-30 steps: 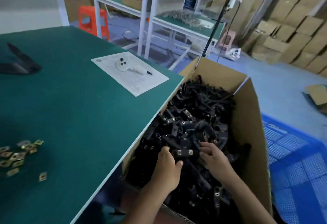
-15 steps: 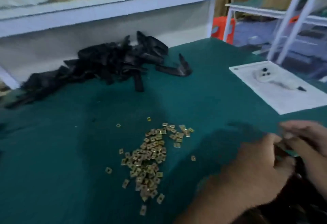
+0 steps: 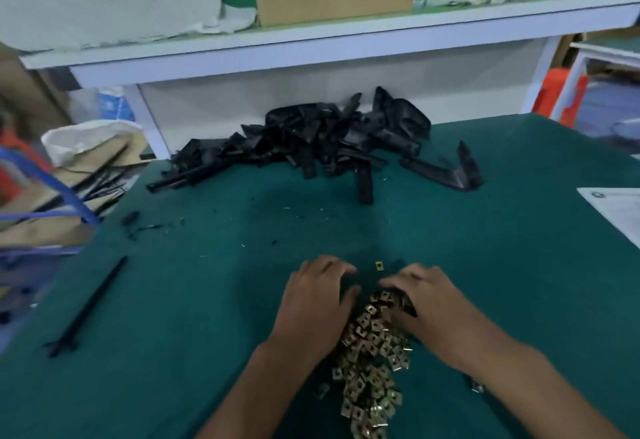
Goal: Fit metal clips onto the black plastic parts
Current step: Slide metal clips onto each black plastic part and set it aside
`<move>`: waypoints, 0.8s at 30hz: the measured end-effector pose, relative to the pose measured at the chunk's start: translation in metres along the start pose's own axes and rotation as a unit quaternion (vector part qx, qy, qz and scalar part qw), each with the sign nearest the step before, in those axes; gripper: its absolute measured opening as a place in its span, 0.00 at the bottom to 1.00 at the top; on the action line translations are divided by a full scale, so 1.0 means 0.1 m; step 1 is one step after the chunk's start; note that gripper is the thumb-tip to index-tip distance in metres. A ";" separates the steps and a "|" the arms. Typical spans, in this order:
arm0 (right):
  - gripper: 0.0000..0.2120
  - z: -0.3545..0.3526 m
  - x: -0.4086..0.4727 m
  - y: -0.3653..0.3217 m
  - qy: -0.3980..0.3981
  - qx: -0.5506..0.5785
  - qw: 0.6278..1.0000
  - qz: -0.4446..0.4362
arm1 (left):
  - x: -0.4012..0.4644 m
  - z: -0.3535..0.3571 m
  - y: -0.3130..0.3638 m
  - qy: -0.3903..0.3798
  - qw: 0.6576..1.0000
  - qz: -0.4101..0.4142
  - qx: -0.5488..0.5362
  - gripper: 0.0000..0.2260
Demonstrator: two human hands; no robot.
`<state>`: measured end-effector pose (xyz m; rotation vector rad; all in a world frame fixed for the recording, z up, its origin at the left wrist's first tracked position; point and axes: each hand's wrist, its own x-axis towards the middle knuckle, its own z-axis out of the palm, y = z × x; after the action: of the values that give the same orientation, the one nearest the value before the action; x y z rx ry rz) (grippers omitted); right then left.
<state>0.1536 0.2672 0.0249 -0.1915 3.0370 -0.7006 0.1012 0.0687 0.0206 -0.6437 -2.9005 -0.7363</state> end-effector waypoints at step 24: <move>0.07 -0.17 0.30 0.02 -0.054 0.050 0.997 -0.010 | 2.29 0.30 0.08 -0.084 0.976 -0.192 -0.056 0.20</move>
<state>0.1230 0.2727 0.0400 -0.2480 2.8939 -0.8128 -0.1025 0.1759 0.0379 -0.1539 -3.2012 -0.9329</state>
